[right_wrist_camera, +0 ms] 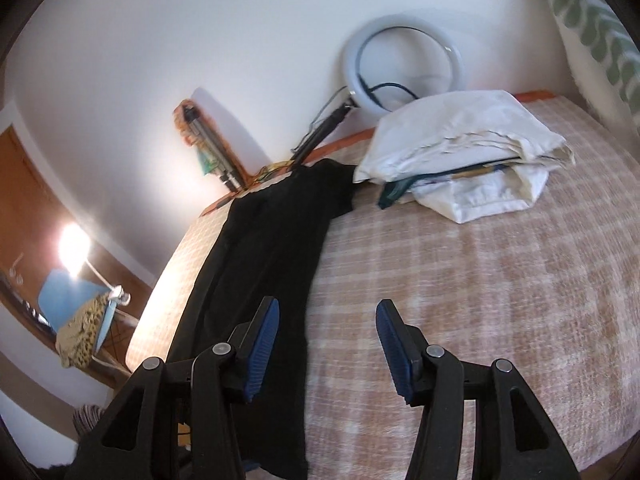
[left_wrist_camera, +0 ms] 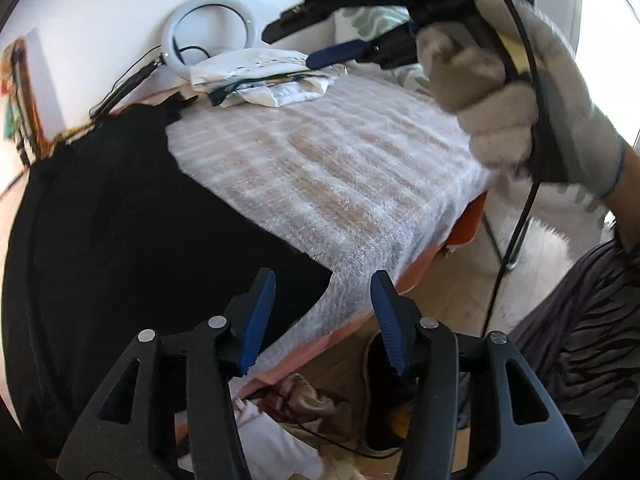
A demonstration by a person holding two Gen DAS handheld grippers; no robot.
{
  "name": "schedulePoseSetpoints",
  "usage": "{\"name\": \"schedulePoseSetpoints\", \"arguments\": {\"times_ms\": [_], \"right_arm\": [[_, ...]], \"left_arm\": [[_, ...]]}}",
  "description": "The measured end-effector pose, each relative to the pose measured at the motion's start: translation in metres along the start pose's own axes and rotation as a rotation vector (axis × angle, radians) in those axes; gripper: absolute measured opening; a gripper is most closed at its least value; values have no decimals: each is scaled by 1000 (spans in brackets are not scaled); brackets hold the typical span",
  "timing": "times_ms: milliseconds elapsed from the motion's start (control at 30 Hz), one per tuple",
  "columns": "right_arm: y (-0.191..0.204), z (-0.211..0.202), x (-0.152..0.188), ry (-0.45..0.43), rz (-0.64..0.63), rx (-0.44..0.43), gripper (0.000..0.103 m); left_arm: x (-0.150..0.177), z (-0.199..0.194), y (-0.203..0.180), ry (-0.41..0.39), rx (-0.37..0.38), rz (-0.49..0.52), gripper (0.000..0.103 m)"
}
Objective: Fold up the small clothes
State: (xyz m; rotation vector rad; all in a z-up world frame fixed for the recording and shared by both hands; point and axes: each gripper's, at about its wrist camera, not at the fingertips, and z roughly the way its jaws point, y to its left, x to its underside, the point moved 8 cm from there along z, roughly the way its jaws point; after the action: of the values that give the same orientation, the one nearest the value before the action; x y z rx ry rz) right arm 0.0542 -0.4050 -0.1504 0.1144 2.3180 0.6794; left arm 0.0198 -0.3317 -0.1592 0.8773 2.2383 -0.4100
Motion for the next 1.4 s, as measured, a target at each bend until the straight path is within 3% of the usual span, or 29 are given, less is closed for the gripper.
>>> {"name": "schedulePoseSetpoints", "arguments": {"times_ms": [167, 233, 300, 400, 567, 767, 1000, 1100, 1167, 1233, 1300, 1400], "right_arm": [[-22, 10, -12, 9, 65, -8, 54], [-22, 21, -18, 25, 47, -19, 54], [-17, 36, -22, 51, 12, -25, 54], [-11, 65, -29, 91, 12, -51, 54], [-5, 123, -48, 126, 103, -94, 54], [-10, 191, -63, 175, 181, -72, 54], [-20, 234, -77, 146, 276, -68, 53], [-19, 243, -84, 134, 267, -37, 50], [-15, 245, -91, 134, 235, 0, 35], [-11, 247, -97, 131, 197, 22, 13], [-5, 248, -102, 130, 155, 36, 2], [8, 246, -111, 115, 66, 104, 0]], "left_arm": [[0, 18, 3, 30, -52, 31, 49], [-1, 22, 12, 37, -67, 6, 36], [-2, 27, 21, 58, -28, -54, 9], [-4, 27, 31, 51, 13, -130, 2], [-11, 9, 39, 5, 11, -171, 1], [-13, -7, 55, -23, 8, -239, 1], [-11, -16, 69, -38, 34, -321, 1], [-11, -19, 70, -43, 41, -332, 1], [-10, -24, 74, -53, 49, -353, 1], [-8, -29, 79, -64, 59, -384, 1], [-6, -35, 86, -73, 68, -419, 1], [-2, -42, 95, -86, 81, -456, 0]]}}
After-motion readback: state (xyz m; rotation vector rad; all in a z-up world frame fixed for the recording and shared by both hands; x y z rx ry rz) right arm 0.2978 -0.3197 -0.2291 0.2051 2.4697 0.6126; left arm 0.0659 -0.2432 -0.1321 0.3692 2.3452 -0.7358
